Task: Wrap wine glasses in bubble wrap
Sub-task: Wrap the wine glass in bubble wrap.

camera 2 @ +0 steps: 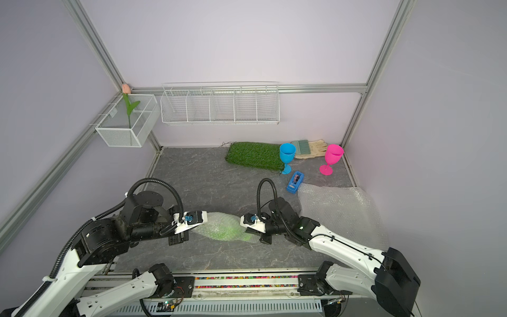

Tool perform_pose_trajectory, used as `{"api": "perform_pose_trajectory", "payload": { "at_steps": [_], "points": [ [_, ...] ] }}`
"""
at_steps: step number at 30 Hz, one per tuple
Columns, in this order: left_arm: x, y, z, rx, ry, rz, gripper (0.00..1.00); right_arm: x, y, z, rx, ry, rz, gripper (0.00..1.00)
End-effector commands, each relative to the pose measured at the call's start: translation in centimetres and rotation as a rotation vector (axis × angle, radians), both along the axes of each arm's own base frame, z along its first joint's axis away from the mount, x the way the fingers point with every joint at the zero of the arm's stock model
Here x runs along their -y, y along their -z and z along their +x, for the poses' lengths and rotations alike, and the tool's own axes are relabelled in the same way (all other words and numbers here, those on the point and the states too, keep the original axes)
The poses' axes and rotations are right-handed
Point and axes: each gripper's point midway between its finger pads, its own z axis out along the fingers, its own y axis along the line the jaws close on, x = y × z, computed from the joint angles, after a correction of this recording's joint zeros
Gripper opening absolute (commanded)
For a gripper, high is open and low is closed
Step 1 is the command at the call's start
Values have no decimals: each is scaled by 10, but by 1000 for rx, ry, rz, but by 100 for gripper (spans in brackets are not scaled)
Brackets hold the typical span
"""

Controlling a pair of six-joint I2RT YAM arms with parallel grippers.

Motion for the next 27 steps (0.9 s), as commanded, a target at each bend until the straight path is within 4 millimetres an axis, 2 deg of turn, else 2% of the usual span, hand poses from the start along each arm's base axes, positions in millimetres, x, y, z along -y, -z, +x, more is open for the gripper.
{"api": "perform_pose_trajectory", "payload": {
  "at_steps": [1,7,10,14,21,27],
  "points": [
    [2,-9,3,21,25,40,0,-19,7,9,16,-13,72,7],
    [18,0,19,-25,22,102,0,-37,43,24,-11,-3,73,7],
    [24,17,24,-86,24,158,0,-36,58,29,-24,26,83,7],
    [29,49,32,-142,15,235,0,-31,74,34,-61,55,92,7],
    [37,92,43,-188,-6,293,0,-25,93,37,-114,80,109,7],
    [44,132,49,-259,-6,367,0,-22,93,39,-125,99,157,7]
  ]
}}
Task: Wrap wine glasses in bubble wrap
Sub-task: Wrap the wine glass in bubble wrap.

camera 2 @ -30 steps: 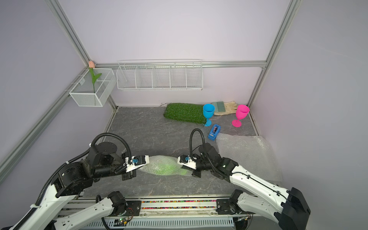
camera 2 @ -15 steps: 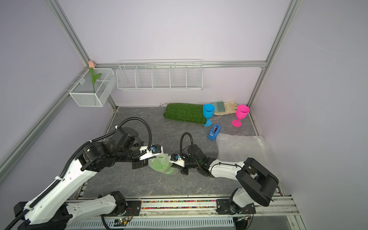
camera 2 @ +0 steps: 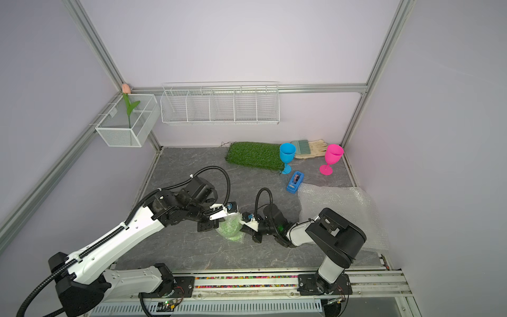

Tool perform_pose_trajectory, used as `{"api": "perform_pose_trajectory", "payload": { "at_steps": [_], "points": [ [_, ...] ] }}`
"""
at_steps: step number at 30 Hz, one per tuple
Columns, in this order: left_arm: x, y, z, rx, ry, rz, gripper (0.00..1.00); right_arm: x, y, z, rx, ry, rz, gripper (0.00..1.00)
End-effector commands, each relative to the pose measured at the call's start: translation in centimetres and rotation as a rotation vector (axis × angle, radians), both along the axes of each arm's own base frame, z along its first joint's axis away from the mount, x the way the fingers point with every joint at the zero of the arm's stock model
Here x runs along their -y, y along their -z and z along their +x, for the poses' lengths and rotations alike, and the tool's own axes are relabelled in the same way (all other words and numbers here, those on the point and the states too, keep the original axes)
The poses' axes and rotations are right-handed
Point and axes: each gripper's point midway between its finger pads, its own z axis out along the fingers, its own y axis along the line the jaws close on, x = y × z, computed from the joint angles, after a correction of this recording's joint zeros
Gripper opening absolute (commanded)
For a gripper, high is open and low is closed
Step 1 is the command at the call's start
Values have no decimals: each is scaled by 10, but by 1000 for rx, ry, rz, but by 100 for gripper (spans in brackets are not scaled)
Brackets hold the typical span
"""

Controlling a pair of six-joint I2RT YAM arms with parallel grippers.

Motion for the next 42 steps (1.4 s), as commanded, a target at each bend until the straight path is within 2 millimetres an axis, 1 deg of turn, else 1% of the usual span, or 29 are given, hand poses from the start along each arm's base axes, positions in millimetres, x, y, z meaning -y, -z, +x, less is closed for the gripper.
{"api": "perform_pose_trajectory", "payload": {
  "at_steps": [1,5,9,12,15,17,19,21,22,25,27,29,30,32,33,35,37,42],
  "points": [
    [2,27,2,-46,6,59,0,4,2,0,-24,15,33,7],
    [6,54,2,-123,14,129,0,5,-3,3,-30,28,65,7],
    [0,89,3,-189,6,245,0,9,-8,8,-39,52,107,7],
    [-3,110,3,-230,0,305,0,10,-9,12,-49,65,133,7],
    [-3,123,1,-262,2,324,0,12,-8,13,-61,76,155,7],
    [-2,125,2,-264,-3,322,0,13,-7,14,-69,80,163,7],
    [1,120,6,-243,-21,306,1,13,-5,15,-76,81,161,7],
    [3,104,15,-193,-49,278,10,14,-2,15,-82,85,158,7],
    [4,93,19,-165,-62,262,13,14,-2,16,-81,86,159,7],
    [6,52,33,-75,-110,200,23,16,1,17,-90,93,156,7],
    [6,23,40,-13,-144,150,24,17,2,18,-95,95,158,7],
    [6,0,44,32,-173,102,28,17,2,20,-98,98,162,7],
    [6,-10,44,52,-180,75,33,17,3,19,-101,95,163,7],
    [9,-23,42,75,-176,12,38,16,2,20,-102,91,166,7],
    [12,-30,40,79,-166,-25,42,16,3,20,-104,89,166,7],
    [19,-39,36,70,-156,-84,47,17,3,19,-106,86,166,7],
    [24,-40,34,52,-149,-110,49,17,2,19,-105,85,168,7],
    [37,-24,40,5,-153,-100,51,17,3,19,-107,83,169,7]
  ]
}}
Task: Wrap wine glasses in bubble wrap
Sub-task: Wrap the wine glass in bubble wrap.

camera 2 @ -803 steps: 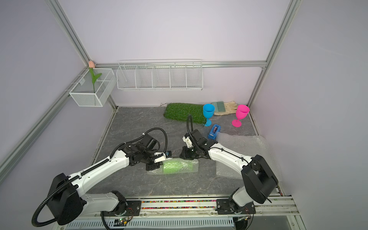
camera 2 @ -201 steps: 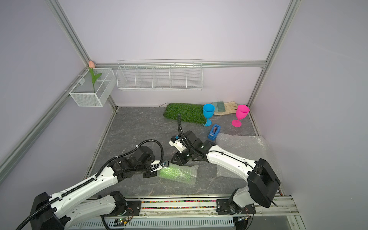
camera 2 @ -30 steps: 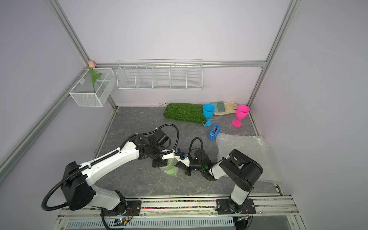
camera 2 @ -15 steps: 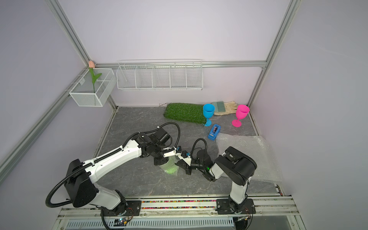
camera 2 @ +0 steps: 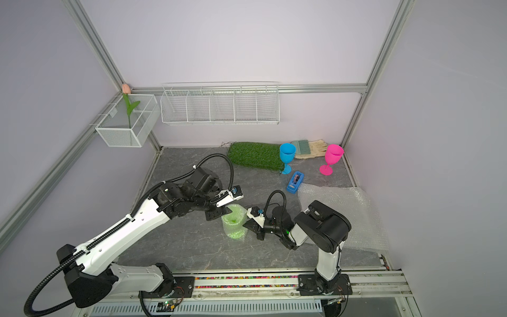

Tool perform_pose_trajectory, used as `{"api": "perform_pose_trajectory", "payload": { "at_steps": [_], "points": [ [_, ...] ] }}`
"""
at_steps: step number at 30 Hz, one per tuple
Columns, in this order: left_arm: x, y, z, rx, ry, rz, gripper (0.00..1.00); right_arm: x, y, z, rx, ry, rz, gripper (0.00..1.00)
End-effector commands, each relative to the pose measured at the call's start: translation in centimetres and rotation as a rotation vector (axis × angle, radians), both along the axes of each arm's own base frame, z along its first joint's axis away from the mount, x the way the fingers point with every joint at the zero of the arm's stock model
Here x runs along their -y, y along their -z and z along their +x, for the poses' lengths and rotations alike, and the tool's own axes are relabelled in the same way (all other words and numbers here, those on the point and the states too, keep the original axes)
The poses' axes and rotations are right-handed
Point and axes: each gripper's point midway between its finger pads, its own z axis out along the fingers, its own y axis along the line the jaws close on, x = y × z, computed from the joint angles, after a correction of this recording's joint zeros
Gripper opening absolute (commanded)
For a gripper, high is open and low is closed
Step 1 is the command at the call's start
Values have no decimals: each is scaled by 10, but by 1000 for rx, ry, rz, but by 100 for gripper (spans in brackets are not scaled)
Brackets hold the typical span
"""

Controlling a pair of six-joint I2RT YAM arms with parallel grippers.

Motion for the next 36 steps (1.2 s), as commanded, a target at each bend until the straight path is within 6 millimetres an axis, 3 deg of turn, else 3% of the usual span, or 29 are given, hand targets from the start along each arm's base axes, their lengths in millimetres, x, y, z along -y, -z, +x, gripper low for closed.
{"api": "perform_pose_trajectory", "payload": {
  "at_steps": [1,4,13,19,21,26,28,30,36],
  "points": [
    [15,9,0,-59,15,-25,52,3,5,-3,-16,-5,0,7],
    [25,17,-6,-102,62,-48,52,4,6,-1,-21,0,2,7],
    [36,54,7,-136,34,-18,51,3,6,-1,-26,-7,3,7],
    [29,95,-1,-226,41,79,7,3,7,-1,-28,-6,0,7],
    [27,104,-5,-253,47,96,0,3,7,-1,-29,-7,-1,7],
    [17,121,-9,-281,24,144,0,3,7,0,-30,-5,1,7],
    [15,119,-7,-267,9,148,2,3,7,-1,-30,-7,0,7],
    [14,106,-2,-232,-10,136,10,3,6,-1,-30,-10,2,7],
    [19,39,2,-144,15,53,24,3,7,0,-33,-8,2,7]
  ]
}}
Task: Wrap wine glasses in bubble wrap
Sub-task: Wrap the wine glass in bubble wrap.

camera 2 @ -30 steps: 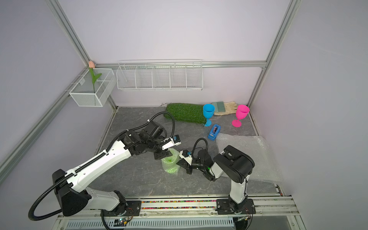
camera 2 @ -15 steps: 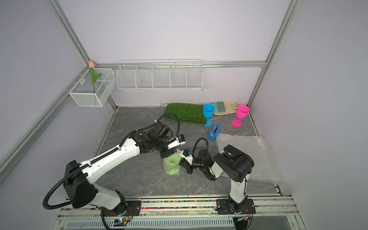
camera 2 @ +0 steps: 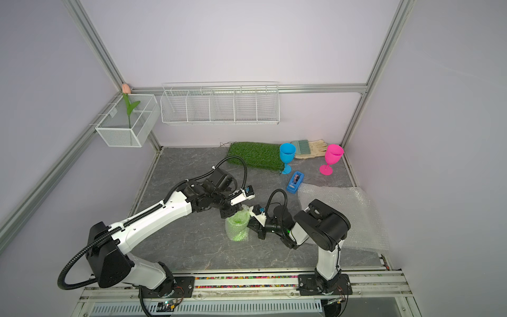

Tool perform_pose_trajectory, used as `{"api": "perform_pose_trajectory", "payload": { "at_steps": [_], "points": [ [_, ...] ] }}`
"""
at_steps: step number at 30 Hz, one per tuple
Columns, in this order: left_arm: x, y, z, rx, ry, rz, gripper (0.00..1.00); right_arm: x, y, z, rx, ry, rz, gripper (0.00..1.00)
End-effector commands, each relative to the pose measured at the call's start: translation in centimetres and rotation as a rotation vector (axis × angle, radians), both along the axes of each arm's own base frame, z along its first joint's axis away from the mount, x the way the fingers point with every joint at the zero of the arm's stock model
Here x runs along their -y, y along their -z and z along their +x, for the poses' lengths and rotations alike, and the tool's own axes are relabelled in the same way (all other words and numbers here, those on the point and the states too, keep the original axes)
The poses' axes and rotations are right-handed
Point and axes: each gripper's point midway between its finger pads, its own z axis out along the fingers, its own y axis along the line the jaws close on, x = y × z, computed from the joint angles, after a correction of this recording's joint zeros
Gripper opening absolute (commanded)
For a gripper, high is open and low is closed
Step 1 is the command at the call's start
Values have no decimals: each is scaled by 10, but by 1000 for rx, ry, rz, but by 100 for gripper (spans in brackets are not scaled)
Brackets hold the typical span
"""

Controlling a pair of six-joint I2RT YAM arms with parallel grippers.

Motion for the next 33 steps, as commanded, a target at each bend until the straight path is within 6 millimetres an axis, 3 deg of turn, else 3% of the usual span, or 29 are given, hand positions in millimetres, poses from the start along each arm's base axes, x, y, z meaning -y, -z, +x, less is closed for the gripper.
{"api": "perform_pose_trajectory", "payload": {
  "at_steps": [1,4,7,13,22,23,28,33],
  "points": [
    [-12,-22,-16,-32,15,28,26,-1,3,-4,13,-20,-2,7],
    [-4,-38,-22,-29,42,-33,29,-2,4,-4,13,-21,-2,7],
    [2,-37,-29,-58,60,-54,29,-2,4,-3,10,-20,-2,7],
    [4,-13,-34,-102,61,-17,29,-2,4,-3,7,-25,-1,7],
    [13,22,-25,-123,63,18,33,-2,5,-4,1,-34,0,7],
    [14,26,-26,-134,68,23,31,-2,5,-4,1,-33,0,7],
    [10,49,-34,-197,74,66,0,-2,5,-2,1,-29,1,7],
    [-6,78,-42,-243,55,145,0,-3,6,-2,-8,-34,-1,7]
  ]
}}
